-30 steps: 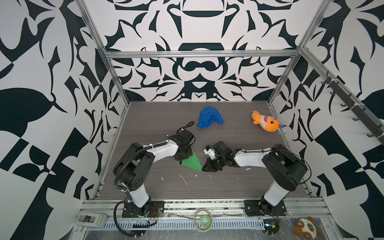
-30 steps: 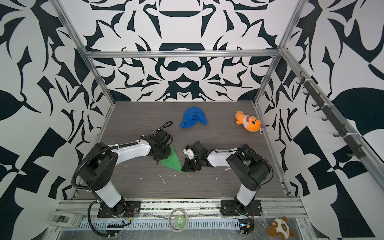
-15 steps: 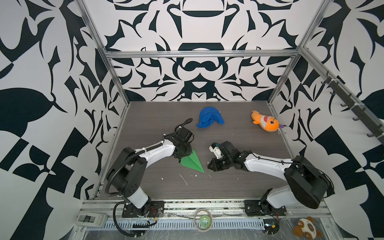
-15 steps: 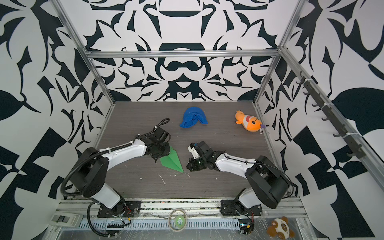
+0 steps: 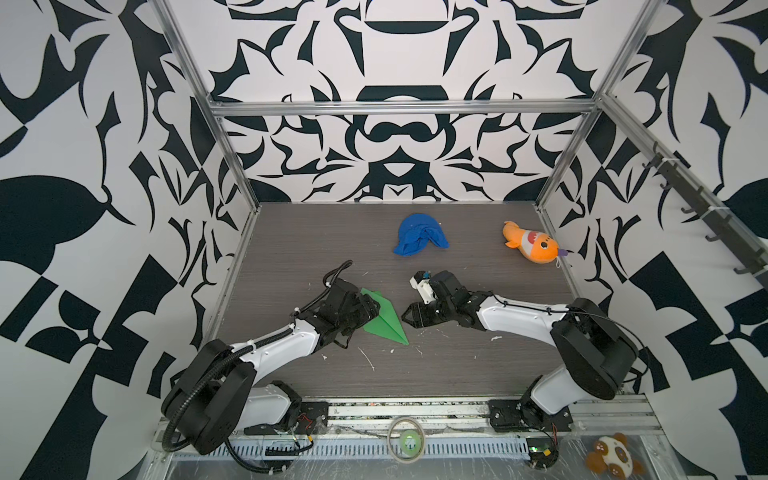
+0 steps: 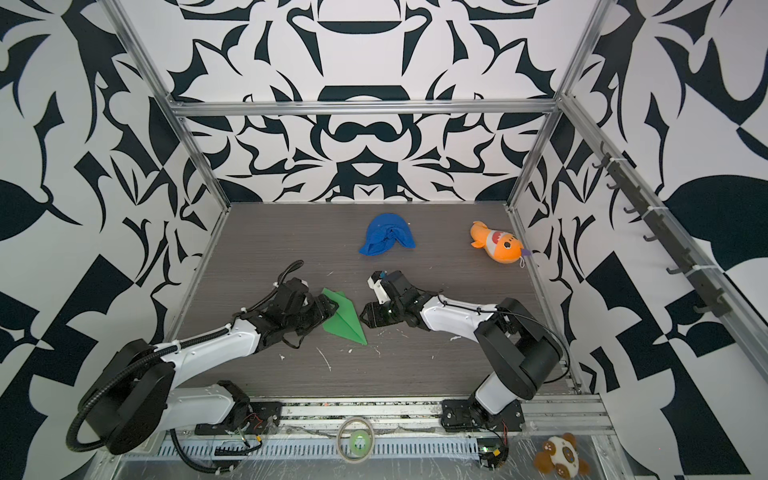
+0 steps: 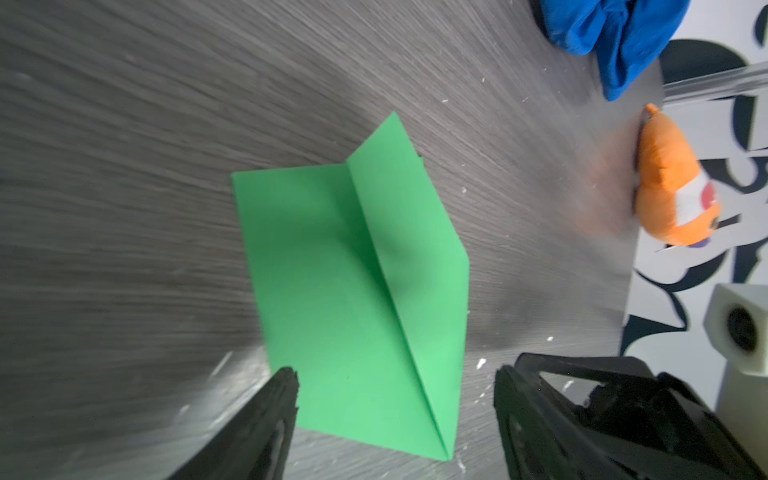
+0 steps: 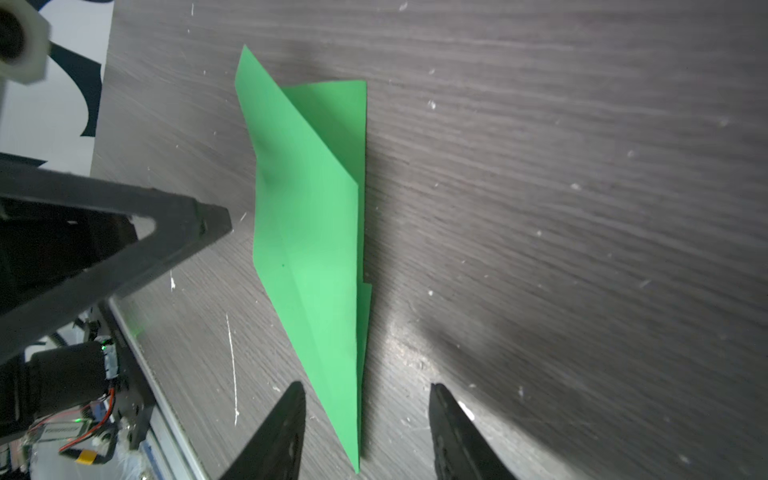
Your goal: Fold a paper plane with a square sheet of paper (pick it up from the middle)
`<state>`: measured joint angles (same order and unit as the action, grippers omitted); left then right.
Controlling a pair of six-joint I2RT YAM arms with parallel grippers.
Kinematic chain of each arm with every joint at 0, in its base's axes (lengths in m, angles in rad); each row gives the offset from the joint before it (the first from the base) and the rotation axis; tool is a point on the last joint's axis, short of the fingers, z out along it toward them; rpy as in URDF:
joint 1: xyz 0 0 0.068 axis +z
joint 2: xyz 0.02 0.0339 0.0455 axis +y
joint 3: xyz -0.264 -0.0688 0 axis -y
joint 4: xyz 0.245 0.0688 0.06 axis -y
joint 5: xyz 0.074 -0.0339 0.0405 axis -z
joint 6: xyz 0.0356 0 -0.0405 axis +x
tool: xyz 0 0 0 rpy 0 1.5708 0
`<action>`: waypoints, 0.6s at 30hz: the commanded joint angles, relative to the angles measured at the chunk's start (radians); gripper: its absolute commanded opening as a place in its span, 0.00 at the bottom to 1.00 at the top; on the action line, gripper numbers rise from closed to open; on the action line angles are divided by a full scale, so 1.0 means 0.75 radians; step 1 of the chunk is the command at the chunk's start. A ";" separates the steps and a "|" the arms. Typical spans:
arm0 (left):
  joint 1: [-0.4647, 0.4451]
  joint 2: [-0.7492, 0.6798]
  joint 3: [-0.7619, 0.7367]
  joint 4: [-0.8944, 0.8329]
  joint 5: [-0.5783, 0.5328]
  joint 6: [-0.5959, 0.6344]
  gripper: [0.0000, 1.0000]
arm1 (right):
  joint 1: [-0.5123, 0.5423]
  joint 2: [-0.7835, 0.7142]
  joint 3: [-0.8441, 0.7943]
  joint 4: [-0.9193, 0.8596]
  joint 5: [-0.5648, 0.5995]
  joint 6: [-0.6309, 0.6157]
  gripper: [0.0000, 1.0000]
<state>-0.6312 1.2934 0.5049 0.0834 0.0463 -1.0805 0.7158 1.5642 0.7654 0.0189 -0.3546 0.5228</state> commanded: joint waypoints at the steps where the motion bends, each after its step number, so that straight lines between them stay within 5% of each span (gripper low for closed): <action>1: 0.005 0.086 0.004 0.242 0.066 -0.080 0.79 | -0.001 -0.048 0.025 0.058 0.072 -0.002 0.57; 6: 0.005 0.221 0.026 0.334 0.100 -0.107 0.73 | -0.006 -0.102 -0.004 0.079 0.112 0.002 0.67; 18: 0.007 0.378 0.081 0.437 0.145 0.000 0.37 | -0.013 -0.143 -0.014 0.042 0.113 0.019 0.64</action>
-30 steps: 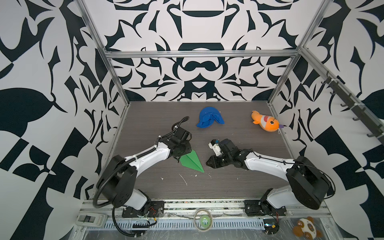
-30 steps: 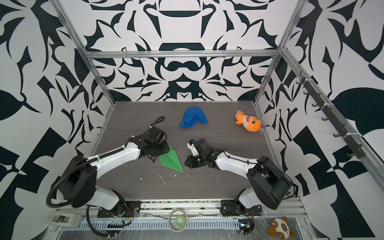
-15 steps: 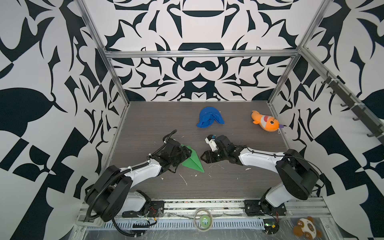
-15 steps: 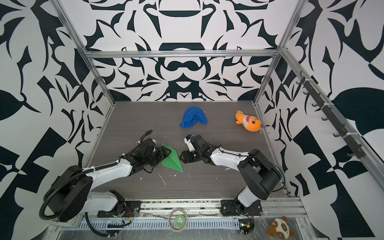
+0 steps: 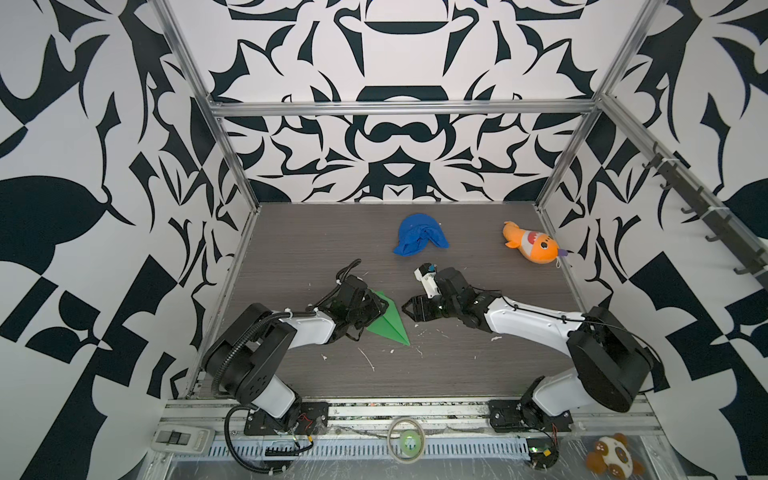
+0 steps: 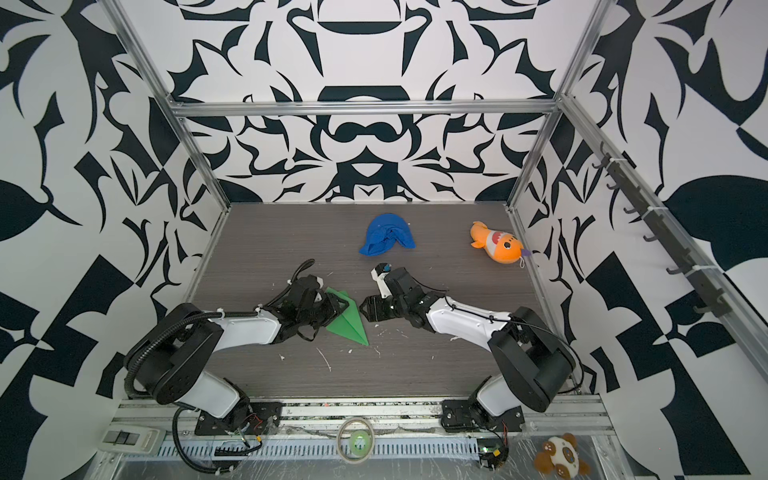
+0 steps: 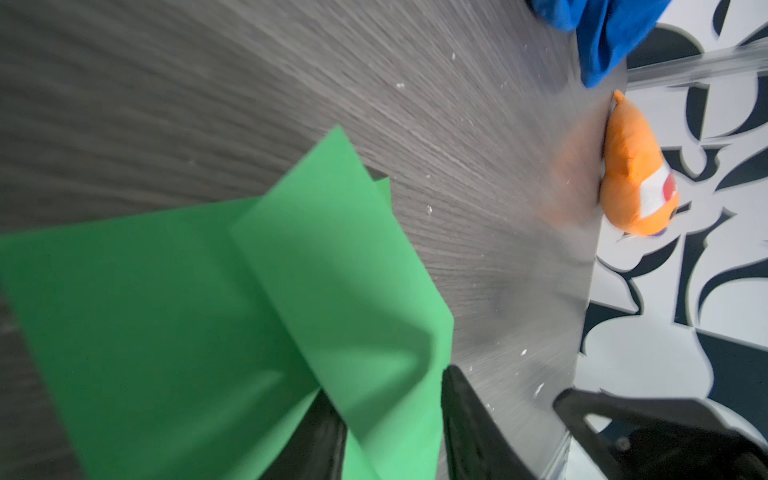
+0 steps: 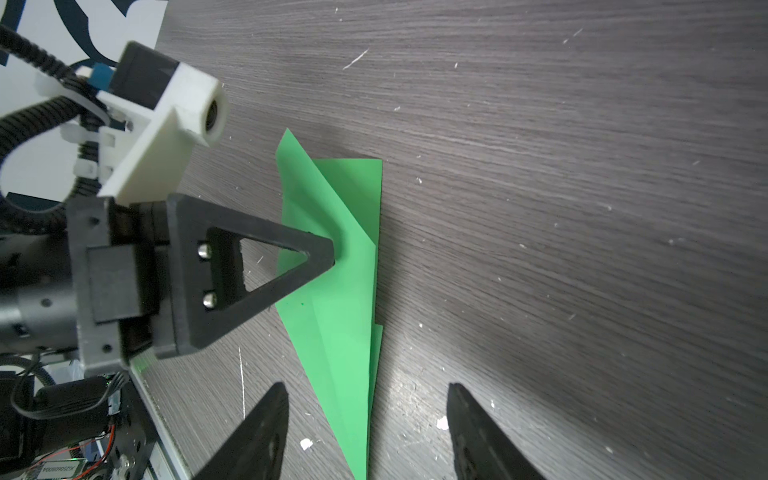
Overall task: Fold a paper plane with a square sheet of paper (pick it up from the middle)
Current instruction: 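Lift the left gripper toward the blue cloth while the right gripper draws back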
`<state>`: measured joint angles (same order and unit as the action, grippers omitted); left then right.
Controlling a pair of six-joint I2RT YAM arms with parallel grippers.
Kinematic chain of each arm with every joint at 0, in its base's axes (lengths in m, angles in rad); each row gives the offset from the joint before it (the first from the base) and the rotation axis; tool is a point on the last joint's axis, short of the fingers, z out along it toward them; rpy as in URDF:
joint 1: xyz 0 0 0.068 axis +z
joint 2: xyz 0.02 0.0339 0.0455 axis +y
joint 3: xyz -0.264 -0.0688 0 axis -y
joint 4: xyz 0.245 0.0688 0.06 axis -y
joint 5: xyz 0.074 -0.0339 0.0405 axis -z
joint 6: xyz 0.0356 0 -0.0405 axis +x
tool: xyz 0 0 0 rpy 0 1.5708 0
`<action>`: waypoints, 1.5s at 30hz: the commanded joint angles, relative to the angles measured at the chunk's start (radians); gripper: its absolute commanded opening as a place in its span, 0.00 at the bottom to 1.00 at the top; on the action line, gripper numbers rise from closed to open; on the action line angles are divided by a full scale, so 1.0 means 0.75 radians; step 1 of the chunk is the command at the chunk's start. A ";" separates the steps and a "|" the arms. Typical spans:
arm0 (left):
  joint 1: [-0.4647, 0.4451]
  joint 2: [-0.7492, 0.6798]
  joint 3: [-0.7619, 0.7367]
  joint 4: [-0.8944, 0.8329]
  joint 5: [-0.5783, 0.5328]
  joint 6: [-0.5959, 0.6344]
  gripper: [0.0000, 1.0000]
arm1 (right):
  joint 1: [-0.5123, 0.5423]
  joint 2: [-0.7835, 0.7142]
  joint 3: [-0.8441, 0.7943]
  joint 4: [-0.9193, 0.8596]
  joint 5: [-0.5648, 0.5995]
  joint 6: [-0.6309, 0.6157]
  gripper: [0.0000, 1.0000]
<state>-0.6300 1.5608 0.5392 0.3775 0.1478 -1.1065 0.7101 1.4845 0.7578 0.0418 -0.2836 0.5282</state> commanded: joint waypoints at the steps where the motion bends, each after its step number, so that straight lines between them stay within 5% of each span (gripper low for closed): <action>1: 0.007 0.029 0.038 0.049 0.011 0.045 0.34 | -0.005 -0.040 -0.006 0.010 0.020 0.014 0.63; 10: 0.034 -0.011 0.104 -0.085 0.002 0.120 0.12 | -0.010 -0.134 -0.034 -0.022 0.123 0.018 0.69; 17: -0.014 -0.068 0.528 -1.110 -0.414 0.362 0.11 | -0.016 -0.263 -0.056 -0.119 0.290 -0.004 0.70; 26: -0.160 0.289 1.113 -1.986 -0.992 0.412 0.11 | -0.022 -0.407 -0.073 -0.294 0.482 -0.009 0.68; 37: -0.274 0.785 1.543 -2.183 -1.138 0.426 0.13 | -0.028 -0.487 -0.120 -0.335 0.550 0.032 0.67; 45: -0.307 0.924 1.637 -2.109 -1.038 0.461 0.14 | -0.030 -0.510 -0.141 -0.356 0.566 0.036 0.66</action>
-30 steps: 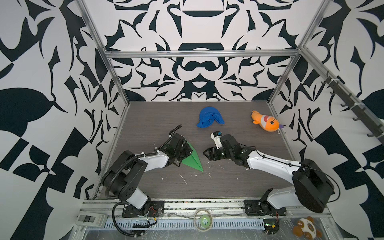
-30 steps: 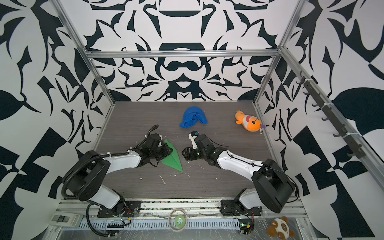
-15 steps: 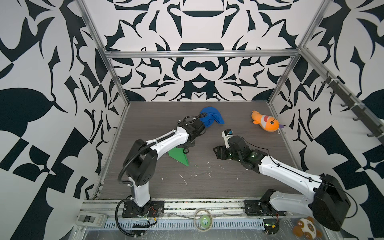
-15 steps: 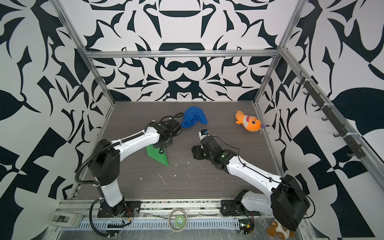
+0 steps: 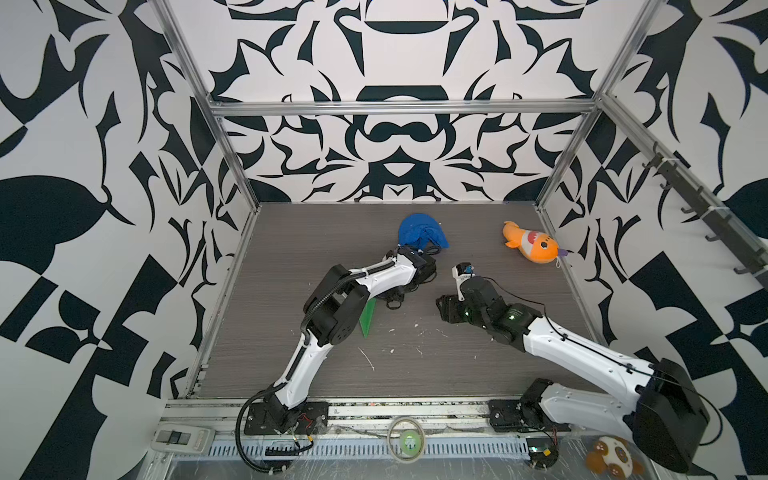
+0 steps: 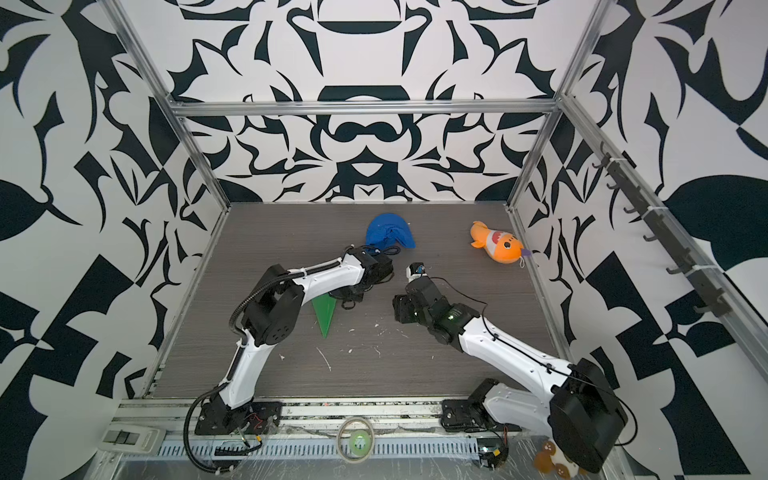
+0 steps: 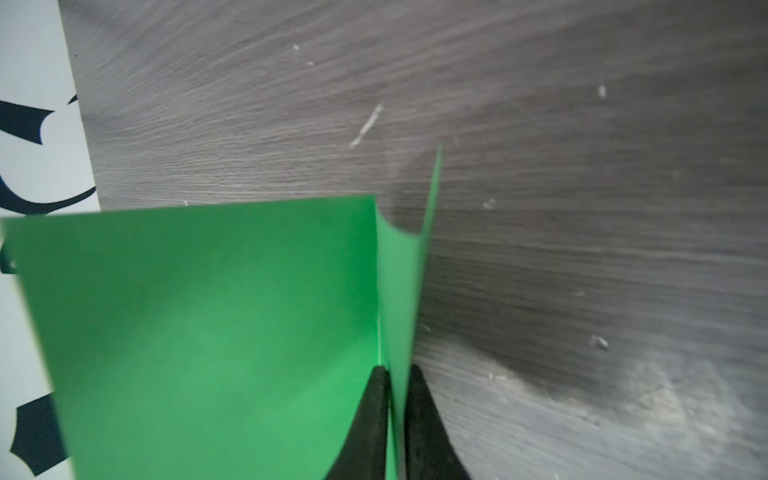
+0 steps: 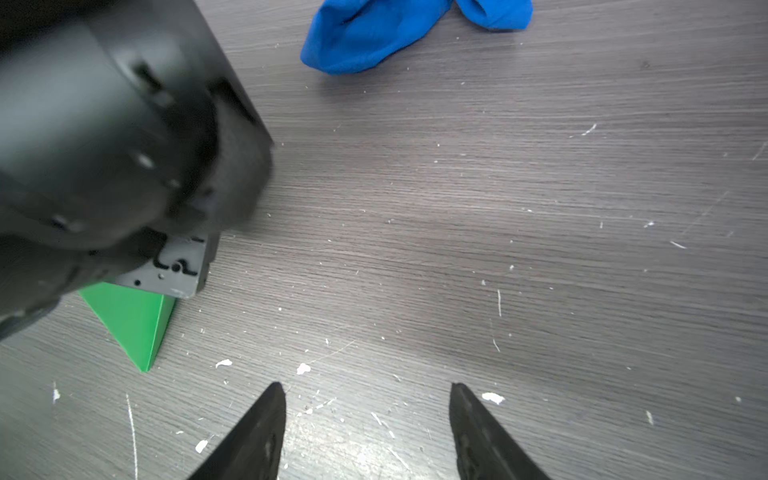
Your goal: Fold a paper plane with a square sheet of paper (pick it up from the middle)
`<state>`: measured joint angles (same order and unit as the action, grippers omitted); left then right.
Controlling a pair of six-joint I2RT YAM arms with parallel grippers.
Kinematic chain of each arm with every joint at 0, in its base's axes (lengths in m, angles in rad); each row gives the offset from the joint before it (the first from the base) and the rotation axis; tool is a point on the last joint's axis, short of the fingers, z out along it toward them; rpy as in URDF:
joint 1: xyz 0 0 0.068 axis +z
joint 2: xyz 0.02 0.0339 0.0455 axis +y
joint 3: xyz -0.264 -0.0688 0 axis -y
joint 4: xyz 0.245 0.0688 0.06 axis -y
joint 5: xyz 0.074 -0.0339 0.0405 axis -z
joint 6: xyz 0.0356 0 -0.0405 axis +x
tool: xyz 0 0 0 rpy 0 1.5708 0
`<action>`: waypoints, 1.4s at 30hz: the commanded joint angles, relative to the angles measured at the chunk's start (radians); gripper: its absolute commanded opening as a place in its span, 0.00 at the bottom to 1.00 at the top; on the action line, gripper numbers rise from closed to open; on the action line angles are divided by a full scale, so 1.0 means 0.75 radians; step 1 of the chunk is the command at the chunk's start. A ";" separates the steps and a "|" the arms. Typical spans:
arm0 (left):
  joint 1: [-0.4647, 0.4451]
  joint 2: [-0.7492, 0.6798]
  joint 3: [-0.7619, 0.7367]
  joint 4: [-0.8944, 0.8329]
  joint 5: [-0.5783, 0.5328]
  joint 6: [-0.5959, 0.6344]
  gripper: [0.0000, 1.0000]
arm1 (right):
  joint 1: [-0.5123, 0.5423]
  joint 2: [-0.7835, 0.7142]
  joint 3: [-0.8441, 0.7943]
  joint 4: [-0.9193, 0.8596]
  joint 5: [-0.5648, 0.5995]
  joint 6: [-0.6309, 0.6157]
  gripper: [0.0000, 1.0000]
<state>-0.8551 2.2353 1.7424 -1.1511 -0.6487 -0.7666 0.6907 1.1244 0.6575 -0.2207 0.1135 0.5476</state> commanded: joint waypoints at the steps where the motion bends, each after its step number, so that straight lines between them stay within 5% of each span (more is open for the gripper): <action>1: -0.011 0.029 0.034 -0.061 0.033 0.009 0.15 | -0.005 -0.031 -0.010 -0.006 0.037 0.012 0.66; 16: -0.021 -0.043 -0.047 0.128 0.252 0.040 0.25 | -0.009 -0.030 -0.027 -0.006 0.042 0.036 0.65; 28: -0.033 -0.675 -0.607 0.838 0.845 -0.073 0.43 | -0.037 -0.076 -0.122 0.107 -0.038 0.119 0.65; 37: 0.009 -1.026 -1.019 1.045 0.713 -0.131 0.44 | -0.038 0.040 -0.110 0.213 -0.208 0.104 0.65; 42: 0.031 -1.052 -1.142 1.124 0.695 -0.140 0.38 | -0.039 0.150 -0.076 0.262 -0.285 0.110 0.65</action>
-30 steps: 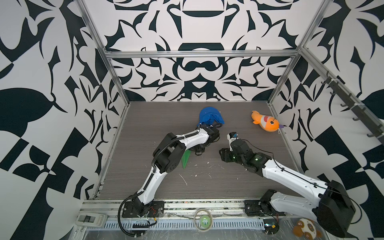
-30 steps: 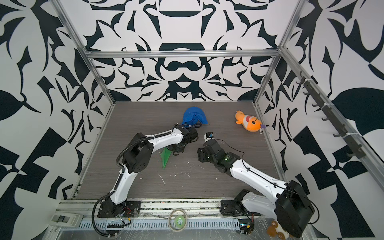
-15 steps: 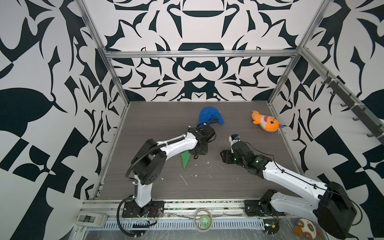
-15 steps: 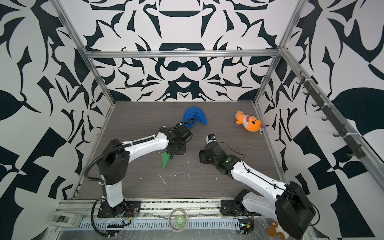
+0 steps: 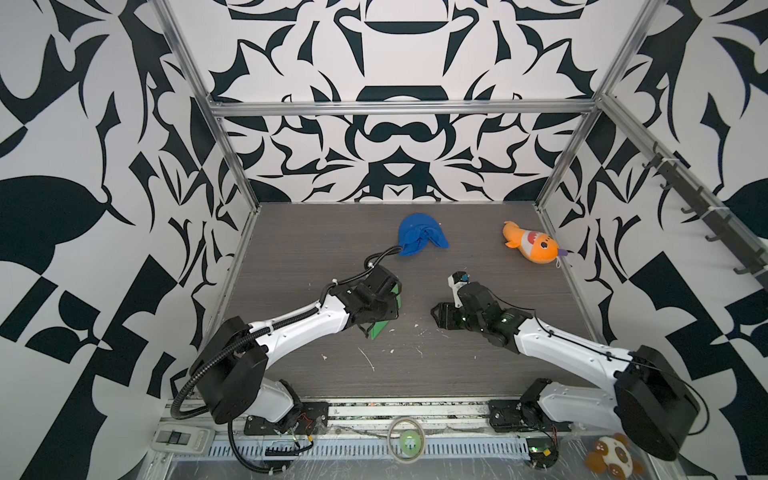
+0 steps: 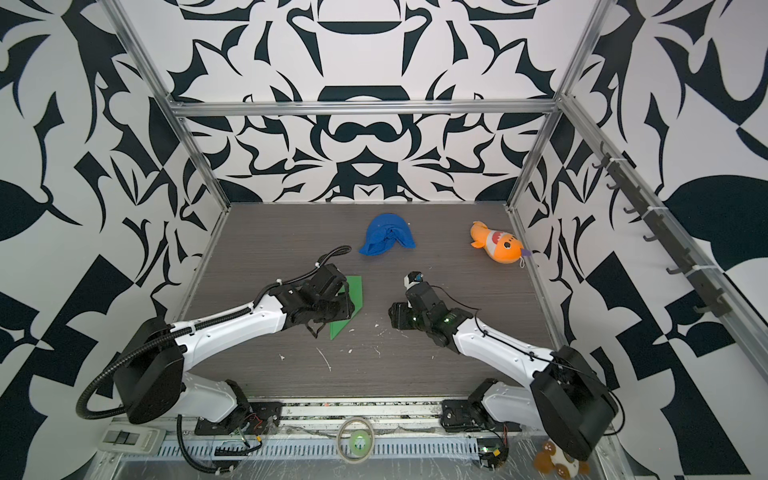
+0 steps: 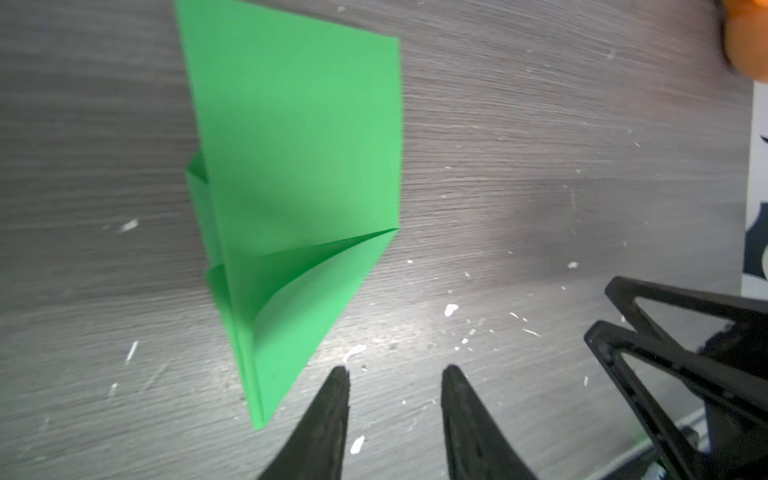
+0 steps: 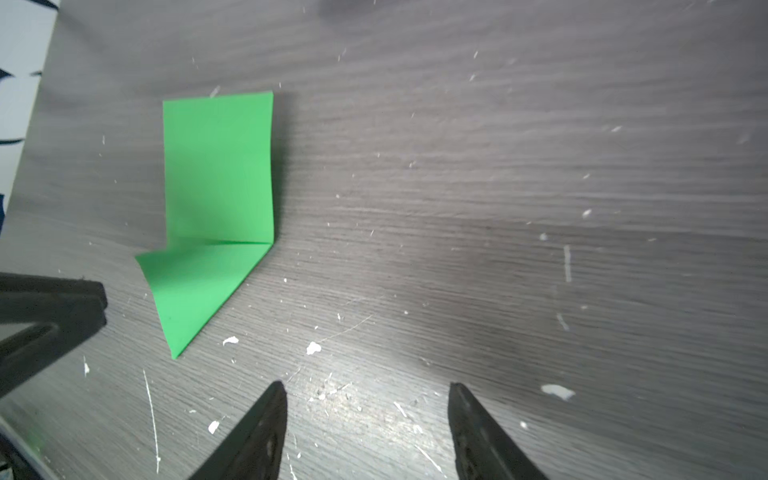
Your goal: Fold a paper plane with a square sheet of paper (pick it up from the middle)
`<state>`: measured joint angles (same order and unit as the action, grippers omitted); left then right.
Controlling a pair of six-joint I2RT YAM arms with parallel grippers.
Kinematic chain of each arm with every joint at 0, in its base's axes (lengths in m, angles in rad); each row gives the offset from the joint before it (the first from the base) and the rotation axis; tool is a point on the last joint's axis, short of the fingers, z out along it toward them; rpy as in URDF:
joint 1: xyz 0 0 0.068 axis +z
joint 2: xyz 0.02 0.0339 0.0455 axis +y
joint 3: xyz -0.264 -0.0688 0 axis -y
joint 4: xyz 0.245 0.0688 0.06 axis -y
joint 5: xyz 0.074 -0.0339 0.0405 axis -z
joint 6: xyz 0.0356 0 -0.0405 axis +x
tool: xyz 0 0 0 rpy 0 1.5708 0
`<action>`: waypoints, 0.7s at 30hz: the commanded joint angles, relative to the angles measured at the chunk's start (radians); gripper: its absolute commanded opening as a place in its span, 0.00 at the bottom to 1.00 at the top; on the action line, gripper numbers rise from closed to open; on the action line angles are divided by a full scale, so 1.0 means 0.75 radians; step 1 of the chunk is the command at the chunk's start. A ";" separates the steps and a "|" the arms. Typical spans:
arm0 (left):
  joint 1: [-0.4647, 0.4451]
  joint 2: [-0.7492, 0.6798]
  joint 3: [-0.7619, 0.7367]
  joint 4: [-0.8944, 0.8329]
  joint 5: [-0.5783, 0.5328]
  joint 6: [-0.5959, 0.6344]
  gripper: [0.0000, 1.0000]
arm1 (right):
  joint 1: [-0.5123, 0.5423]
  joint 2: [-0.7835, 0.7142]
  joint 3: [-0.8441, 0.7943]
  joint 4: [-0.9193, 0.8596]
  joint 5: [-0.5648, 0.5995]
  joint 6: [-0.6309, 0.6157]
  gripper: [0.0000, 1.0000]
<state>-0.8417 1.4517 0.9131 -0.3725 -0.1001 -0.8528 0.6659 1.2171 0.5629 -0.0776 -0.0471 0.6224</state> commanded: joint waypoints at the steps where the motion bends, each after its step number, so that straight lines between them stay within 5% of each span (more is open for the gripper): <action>1: 0.018 0.007 -0.041 0.097 -0.028 -0.020 0.38 | -0.006 0.046 0.059 0.077 -0.082 0.013 0.65; 12: 0.045 0.145 -0.021 0.020 -0.198 -0.061 0.19 | -0.005 0.165 0.104 0.129 -0.193 0.015 0.64; 21: 0.079 0.233 -0.047 0.032 -0.187 -0.086 0.11 | -0.006 0.257 0.124 0.203 -0.305 0.040 0.64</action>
<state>-0.7879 1.5963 0.8913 -0.3321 -0.2176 -0.8982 0.6643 1.4017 0.6189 0.0246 -0.2291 0.6357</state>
